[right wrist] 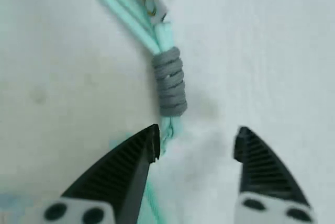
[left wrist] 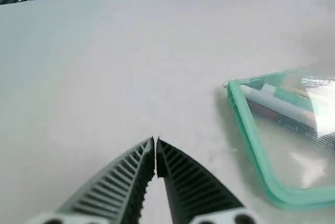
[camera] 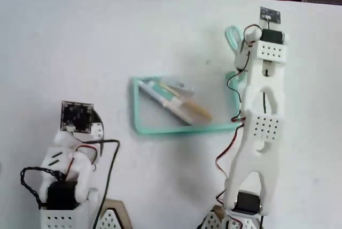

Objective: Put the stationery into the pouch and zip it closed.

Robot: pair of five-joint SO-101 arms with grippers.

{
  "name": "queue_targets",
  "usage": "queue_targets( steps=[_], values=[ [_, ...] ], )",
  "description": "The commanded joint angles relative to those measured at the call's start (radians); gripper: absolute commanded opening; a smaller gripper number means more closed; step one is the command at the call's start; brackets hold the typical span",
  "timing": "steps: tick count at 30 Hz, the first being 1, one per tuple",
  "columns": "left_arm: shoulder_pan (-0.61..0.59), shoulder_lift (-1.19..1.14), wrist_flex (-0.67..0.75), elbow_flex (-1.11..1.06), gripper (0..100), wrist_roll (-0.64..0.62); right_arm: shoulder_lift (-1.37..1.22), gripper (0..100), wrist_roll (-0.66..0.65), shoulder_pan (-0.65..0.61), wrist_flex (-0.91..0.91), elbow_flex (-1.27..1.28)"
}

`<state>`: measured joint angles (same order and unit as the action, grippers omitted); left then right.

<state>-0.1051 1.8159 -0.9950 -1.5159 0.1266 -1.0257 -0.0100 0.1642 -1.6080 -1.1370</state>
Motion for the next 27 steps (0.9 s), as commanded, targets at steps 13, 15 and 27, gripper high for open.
queue_targets(
  steps=[13, 15, 27],
  values=[
    [0.002, 0.008, 0.367, 0.012, 3, 0.161, 0.802, 1.9, -0.140, 0.018, -0.122, 0.420],
    [0.002, 0.008, 0.358, 0.032, 3, 0.158, 0.986, 1.8, -0.138, -0.041, -0.119, 0.537],
    [0.002, 0.008, 0.129, 0.158, 3, -0.017, 2.028, 1.8, -0.137, -0.295, 0.024, 1.197]
  ],
)
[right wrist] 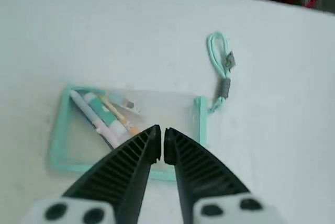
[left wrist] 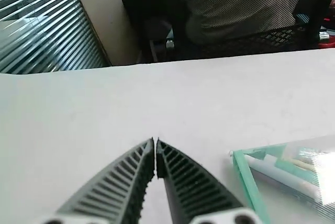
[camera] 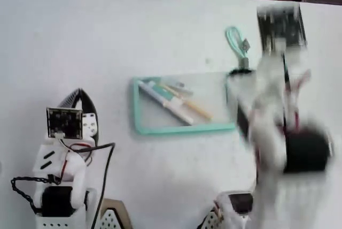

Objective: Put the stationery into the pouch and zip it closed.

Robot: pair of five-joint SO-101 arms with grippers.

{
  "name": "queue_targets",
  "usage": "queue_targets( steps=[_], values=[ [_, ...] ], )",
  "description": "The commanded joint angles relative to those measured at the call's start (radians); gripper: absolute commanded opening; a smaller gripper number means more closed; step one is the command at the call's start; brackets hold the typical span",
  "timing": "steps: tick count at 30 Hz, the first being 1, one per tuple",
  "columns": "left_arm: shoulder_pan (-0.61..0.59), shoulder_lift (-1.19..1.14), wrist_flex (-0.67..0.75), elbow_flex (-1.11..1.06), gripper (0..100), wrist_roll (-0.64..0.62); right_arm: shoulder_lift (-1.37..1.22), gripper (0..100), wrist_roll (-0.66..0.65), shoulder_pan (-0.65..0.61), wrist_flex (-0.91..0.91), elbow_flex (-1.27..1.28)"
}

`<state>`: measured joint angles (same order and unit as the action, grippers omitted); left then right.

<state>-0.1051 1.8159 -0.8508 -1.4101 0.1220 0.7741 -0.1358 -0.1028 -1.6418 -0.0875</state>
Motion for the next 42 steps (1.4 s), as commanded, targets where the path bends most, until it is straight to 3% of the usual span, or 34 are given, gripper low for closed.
queue_targets(
  steps=[1, 7, 11, 20, 32, 36, 42],
  values=[
    [0.001, 0.008, -0.025, 0.052, 3, -0.012, 0.303, 1.8, -0.011, -0.036, 0.071, 0.207],
    [0.001, 0.008, -0.057, 0.055, 3, -0.020, 0.783, 1.8, -0.021, -0.036, 0.205, 0.589],
    [0.001, 0.008, -0.057, 0.052, 3, -0.023, 1.047, 1.8, -0.101, -0.035, 0.346, 0.804],
    [-0.010, 0.008, -0.057, 0.046, 3, -0.118, 1.010, 2.1, -0.011, 0.125, 0.627, 1.214],
    [-0.008, 0.008, 0.040, -0.196, 3, -0.118, 1.029, 1.9, -0.012, 0.139, 0.857, 1.768],
    [-0.002, 0.005, 0.017, -0.287, 3, -0.118, 1.027, 2.1, -0.005, 0.137, 0.802, 1.778],
    [0.001, 0.008, -0.235, -0.282, 3, -0.072, 1.021, 1.9, -0.005, 0.131, 0.585, 1.778]
  ],
)
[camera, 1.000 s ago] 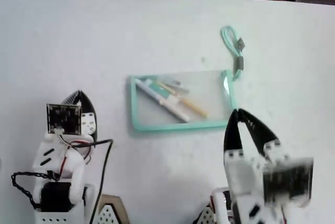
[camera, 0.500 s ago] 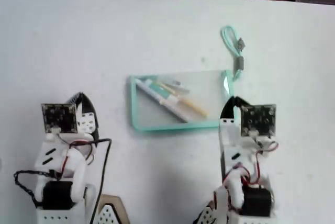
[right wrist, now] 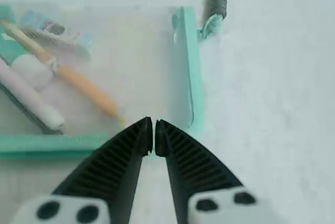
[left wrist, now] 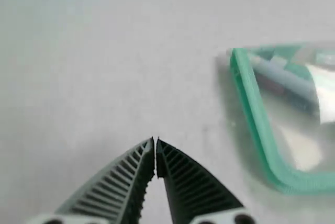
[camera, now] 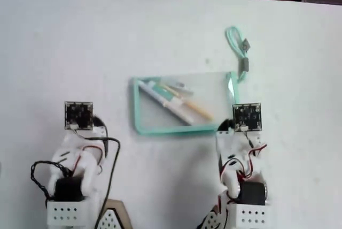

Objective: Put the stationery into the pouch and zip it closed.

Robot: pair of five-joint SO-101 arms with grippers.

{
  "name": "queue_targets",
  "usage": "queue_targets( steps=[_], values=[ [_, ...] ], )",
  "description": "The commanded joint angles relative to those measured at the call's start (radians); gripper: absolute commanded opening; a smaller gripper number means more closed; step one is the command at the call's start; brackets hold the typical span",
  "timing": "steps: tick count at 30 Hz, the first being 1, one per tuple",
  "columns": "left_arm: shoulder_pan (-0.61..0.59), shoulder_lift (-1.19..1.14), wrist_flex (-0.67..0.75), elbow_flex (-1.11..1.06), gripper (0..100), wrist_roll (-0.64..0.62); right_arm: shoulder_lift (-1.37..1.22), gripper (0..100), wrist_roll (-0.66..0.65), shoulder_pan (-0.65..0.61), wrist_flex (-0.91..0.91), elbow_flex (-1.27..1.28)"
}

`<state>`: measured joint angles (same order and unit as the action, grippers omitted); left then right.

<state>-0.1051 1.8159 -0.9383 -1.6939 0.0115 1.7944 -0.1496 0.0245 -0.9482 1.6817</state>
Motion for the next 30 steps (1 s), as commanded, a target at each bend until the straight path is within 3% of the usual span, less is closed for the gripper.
queue_targets(
  steps=[1, 3, 30],
  values=[
    [0.001, 0.008, -0.227, 0.002, 3, 0.083, 0.001, 1.9, 0.005, 0.001, -0.196, 0.009],
    [0.005, 0.008, -0.370, 0.003, 2, 0.169, 0.008, 1.9, 0.002, -0.005, -0.344, 0.006],
    [0.004, 0.007, -0.345, 0.002, 3, 0.184, 0.004, 2.1, 0.002, -0.005, -0.320, 0.008]
  ],
)
